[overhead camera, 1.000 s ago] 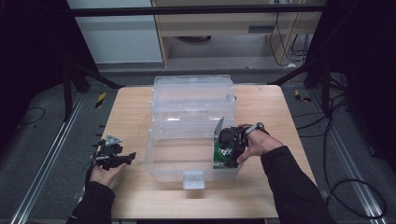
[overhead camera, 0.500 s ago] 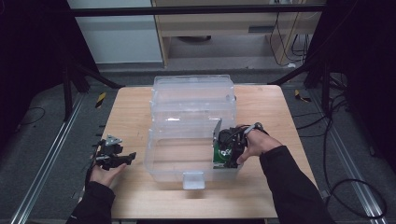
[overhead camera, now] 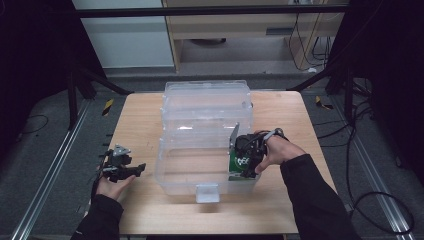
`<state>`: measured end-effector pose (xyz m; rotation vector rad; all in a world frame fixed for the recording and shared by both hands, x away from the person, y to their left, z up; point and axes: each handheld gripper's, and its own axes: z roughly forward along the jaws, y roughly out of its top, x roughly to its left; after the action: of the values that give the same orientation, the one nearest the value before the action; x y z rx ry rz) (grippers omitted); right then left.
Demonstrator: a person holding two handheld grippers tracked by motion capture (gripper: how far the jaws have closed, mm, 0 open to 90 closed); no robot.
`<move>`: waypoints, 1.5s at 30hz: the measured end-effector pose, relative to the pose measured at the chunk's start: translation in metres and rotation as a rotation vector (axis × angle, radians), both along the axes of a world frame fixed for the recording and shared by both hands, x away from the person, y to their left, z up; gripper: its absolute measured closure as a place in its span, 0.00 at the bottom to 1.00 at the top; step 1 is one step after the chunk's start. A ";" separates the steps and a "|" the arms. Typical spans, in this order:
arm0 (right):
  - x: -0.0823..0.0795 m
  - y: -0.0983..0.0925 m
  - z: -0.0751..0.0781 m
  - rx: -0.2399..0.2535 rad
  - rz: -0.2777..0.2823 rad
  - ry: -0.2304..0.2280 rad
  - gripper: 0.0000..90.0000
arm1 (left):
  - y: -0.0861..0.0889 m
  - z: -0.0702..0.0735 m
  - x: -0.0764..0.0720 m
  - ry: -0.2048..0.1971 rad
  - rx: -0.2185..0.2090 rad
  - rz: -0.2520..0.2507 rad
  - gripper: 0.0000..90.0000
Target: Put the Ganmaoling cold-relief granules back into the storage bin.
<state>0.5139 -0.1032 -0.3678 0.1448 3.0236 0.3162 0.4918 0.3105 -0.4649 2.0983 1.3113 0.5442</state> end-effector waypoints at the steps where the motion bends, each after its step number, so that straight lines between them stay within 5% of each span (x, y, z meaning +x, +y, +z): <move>1: 0.000 0.000 0.000 0.004 0.000 -0.002 0.19 | 0.000 0.000 0.000 0.001 0.001 0.000 0.39; 13: -0.002 0.000 0.009 0.003 -0.006 -0.001 0.19 | -0.001 -0.001 0.000 0.004 0.004 -0.006 0.39; 25: 0.003 0.013 -0.006 0.029 0.053 -0.024 0.20 | -0.001 -0.002 0.001 0.007 0.002 -0.005 0.39; 45: 0.006 0.000 -0.004 0.025 0.092 -0.007 0.20 | -0.003 -0.003 0.001 0.018 0.016 -0.019 0.39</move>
<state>0.5195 -0.1031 -0.3723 0.0060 3.0258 0.3613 0.4932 0.3079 -0.4683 2.1309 1.2998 0.5310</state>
